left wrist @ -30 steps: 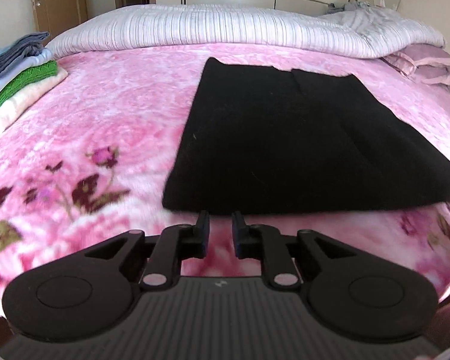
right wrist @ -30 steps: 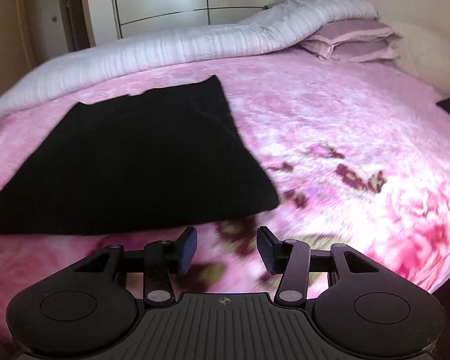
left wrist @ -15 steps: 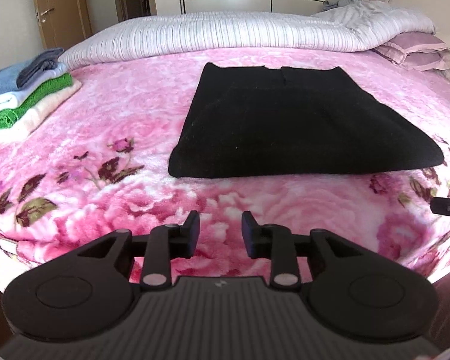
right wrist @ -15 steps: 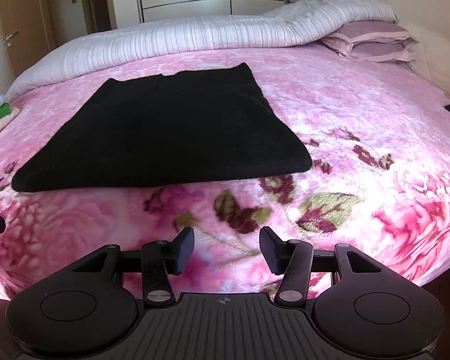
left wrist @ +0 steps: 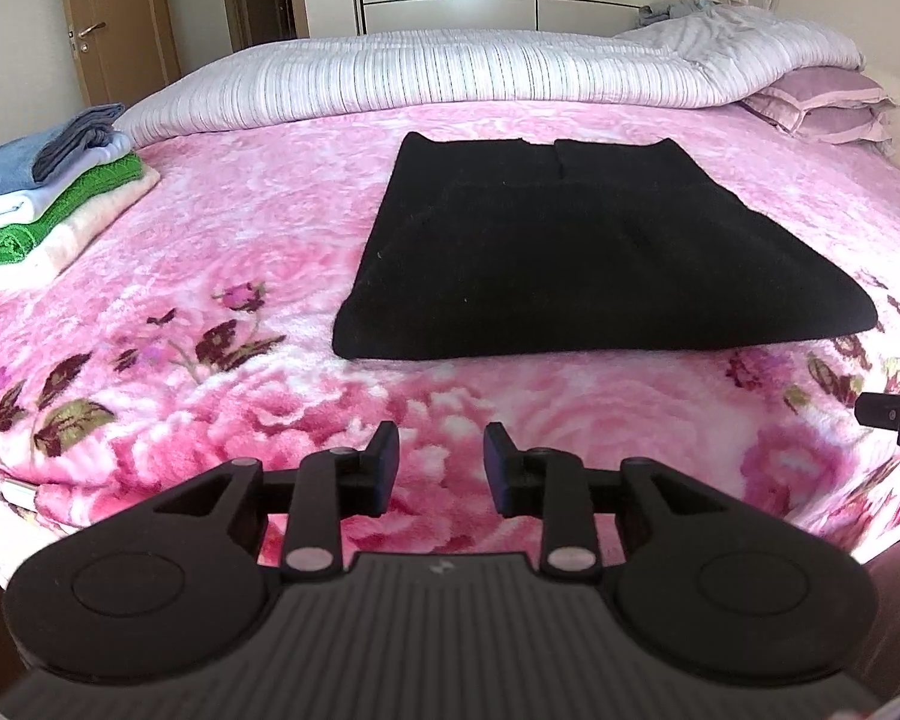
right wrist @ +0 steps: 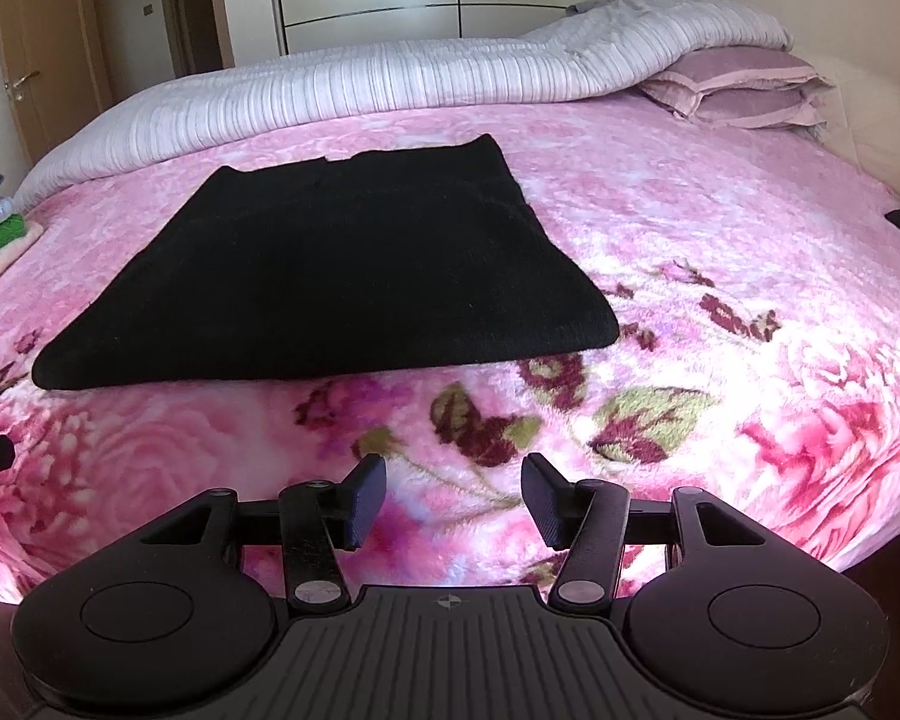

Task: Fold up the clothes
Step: 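Pull both open grippers back from the folded garment, then grasp the folded garment's end with both grippers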

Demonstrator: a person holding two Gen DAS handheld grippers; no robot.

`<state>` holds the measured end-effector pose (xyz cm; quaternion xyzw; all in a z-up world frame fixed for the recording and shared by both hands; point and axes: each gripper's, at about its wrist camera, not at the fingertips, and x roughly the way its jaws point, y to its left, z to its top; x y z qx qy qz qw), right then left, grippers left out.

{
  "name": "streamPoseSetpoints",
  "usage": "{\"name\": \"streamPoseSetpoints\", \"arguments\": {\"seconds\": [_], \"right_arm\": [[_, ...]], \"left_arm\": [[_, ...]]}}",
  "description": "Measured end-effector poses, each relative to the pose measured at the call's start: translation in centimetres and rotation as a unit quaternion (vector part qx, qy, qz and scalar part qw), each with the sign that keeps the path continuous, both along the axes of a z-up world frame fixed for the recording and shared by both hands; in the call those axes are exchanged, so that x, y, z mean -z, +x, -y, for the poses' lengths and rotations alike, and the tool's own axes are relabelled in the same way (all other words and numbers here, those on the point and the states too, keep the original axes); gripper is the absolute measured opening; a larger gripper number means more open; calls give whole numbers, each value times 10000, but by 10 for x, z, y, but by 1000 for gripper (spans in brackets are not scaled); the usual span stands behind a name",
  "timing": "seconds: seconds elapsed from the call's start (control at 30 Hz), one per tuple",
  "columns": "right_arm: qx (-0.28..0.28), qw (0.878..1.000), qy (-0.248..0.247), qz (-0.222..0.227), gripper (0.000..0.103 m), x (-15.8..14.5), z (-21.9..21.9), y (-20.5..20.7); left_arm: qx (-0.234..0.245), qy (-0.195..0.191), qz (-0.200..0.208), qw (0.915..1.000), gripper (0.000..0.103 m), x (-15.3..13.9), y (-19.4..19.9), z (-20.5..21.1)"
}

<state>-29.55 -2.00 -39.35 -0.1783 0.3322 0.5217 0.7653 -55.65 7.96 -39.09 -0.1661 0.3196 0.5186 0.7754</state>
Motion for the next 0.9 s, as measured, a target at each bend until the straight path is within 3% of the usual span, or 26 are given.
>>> {"name": "streamPoseSetpoints", "arguments": {"seconds": [0.1,0.2,0.23,0.3,0.37,0.43,0.5,0.57,0.77,0.9], "right_arm": [[26,10000,-14,-42,54,4,-1,4],[164,9979,144,-608,54,8,2,24],[210,9964,197,-801,54,9,3,31],[303,9920,305,-1186,54,12,5,44],[497,9760,609,-2031,54,17,10,69],[740,9522,873,-2832,54,25,13,93],[963,9290,1078,-3406,54,33,12,112],[1182,9107,1232,-3762,54,40,8,125],[1714,8795,1417,-4208,54,53,-11,154],[1891,8664,1585,-4341,54,60,-26,167]], "left_arm": [[47,-111,191,9997,28,3,-2,-4],[8,-616,1264,9901,30,7,-26,-20],[-59,-835,1773,9806,35,10,-37,-27],[-283,-1277,2711,9536,40,18,-60,-43],[-541,-1594,3309,9285,44,27,-74,-60],[-767,-1829,3750,9055,44,35,-85,-76],[-940,-1911,3926,8947,45,40,-86,-90],[-1073,-1994,3977,8891,45,45,-83,-103],[-1419,-2383,4114,8682,45,69,-69,-143],[-1409,-2292,4208,8664,44,76,-65,-155]]}}
